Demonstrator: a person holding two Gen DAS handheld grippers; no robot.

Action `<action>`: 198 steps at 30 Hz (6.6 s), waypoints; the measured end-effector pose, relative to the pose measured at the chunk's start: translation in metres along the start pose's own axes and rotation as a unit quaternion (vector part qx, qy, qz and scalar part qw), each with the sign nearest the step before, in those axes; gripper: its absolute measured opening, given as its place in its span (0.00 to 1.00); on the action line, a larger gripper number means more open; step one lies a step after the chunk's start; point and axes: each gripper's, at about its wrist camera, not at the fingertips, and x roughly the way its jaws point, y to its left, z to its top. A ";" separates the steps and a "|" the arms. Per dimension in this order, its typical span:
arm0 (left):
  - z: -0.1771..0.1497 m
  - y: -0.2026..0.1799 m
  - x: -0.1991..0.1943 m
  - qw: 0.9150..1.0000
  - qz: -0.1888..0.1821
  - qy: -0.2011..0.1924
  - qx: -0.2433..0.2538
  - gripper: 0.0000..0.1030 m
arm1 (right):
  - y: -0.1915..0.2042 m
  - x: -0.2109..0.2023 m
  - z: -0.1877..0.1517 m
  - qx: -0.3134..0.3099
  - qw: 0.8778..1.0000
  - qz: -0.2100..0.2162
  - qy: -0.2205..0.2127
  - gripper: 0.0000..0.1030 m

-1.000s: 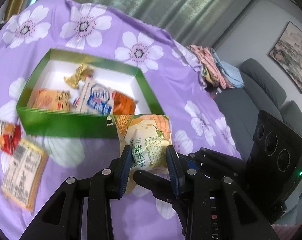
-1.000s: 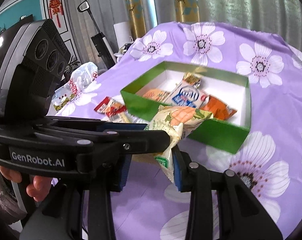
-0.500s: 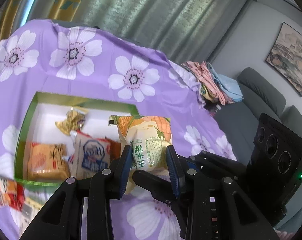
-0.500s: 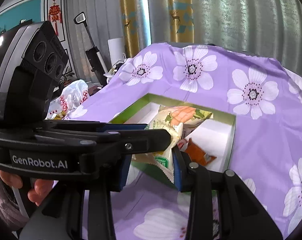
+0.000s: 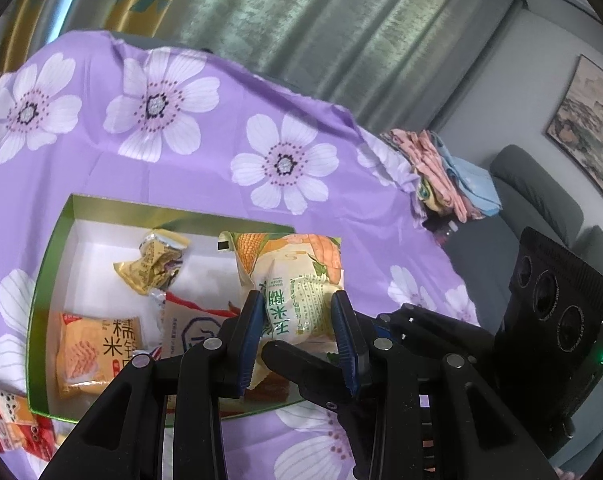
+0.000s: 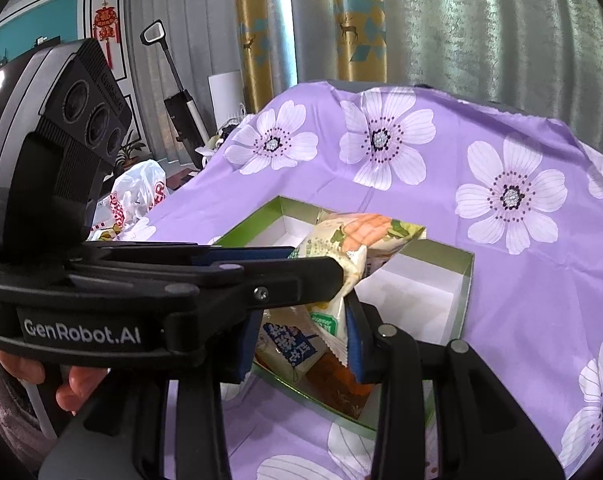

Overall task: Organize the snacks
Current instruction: 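Carry the green-yellow bag into the green box and release it, then move the left tool toward the clear wrapped biscuit packet beside the box, then grasp the clear wrapped biscuit packet with the left tool, then lift the biscuit packet and carry it over the green box, left tool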

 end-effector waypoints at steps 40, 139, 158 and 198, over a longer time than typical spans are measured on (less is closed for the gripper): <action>-0.010 0.021 0.034 0.996 0.043 0.064 -0.032 0.34 | -0.008 0.045 -0.011 0.015 0.997 -0.011 0.081 0.55; -0.126 0.100 -0.066 0.980 0.131 0.142 -0.055 0.51 | 0.126 0.061 -0.105 -0.002 0.982 0.130 0.139 0.58; -0.131 0.087 -0.063 0.981 0.132 0.140 -0.033 0.46 | 0.123 0.058 -0.111 -0.009 0.983 0.118 0.144 0.62; -0.106 0.020 -0.075 0.996 0.052 0.074 0.010 0.45 | 0.095 -0.012 -0.100 0.010 0.996 0.060 0.059 0.51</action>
